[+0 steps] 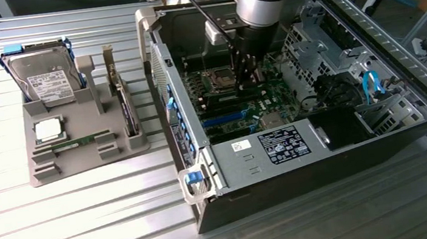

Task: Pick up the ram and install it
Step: 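Insert the ram into the slot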

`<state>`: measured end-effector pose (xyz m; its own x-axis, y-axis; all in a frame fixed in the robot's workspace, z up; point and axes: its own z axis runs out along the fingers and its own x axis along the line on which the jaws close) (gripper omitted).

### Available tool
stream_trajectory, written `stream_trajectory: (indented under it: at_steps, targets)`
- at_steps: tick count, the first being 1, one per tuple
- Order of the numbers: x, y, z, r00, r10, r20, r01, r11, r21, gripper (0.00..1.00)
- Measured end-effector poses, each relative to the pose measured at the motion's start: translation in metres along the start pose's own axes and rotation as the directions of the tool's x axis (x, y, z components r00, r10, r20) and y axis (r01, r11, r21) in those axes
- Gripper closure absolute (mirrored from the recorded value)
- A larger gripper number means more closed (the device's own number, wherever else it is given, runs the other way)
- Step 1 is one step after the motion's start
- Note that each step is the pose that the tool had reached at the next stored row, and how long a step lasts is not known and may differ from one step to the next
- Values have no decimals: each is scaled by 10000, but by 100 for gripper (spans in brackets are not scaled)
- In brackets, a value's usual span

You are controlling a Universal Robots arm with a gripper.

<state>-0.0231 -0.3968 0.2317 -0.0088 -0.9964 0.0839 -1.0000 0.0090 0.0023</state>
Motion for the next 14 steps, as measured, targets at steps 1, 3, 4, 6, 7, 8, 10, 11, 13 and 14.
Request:
stream_trajectory:
  at_steps: [1, 3, 4, 6, 7, 8, 10, 11, 13, 14]
  targets:
    - [2, 0, 0, 10000, 0, 2, 0, 10000, 0, 87]
    - [9, -2, 0, 10000, -1, 5, 1, 10000, -1, 87]
    - [12, -3, 0, 10000, 0, 9, 0, 10000, -1, 87]
    - [13, -3, 1, 10000, 2, 11, -2, 10000, 0, 87]
    - [13, -3, 3, 10000, 2, 13, -2, 10000, -1, 87]
    - [13, -3, 8, 10000, 0, 13, 0, 10000, 0, 87]
    - [12, -3, 22, 10000, 0, 21, 0, 10000, 0, 87]
    - [11, -4, 29, 10000, -1, 27, 1, 10000, 2, 87]
    - [11, -3, 38, 10000, 2, 29, -2, 10000, -4, 87]
    - [11, -3, 39, 10000, 3, 28, -3, 10000, -4, 87]
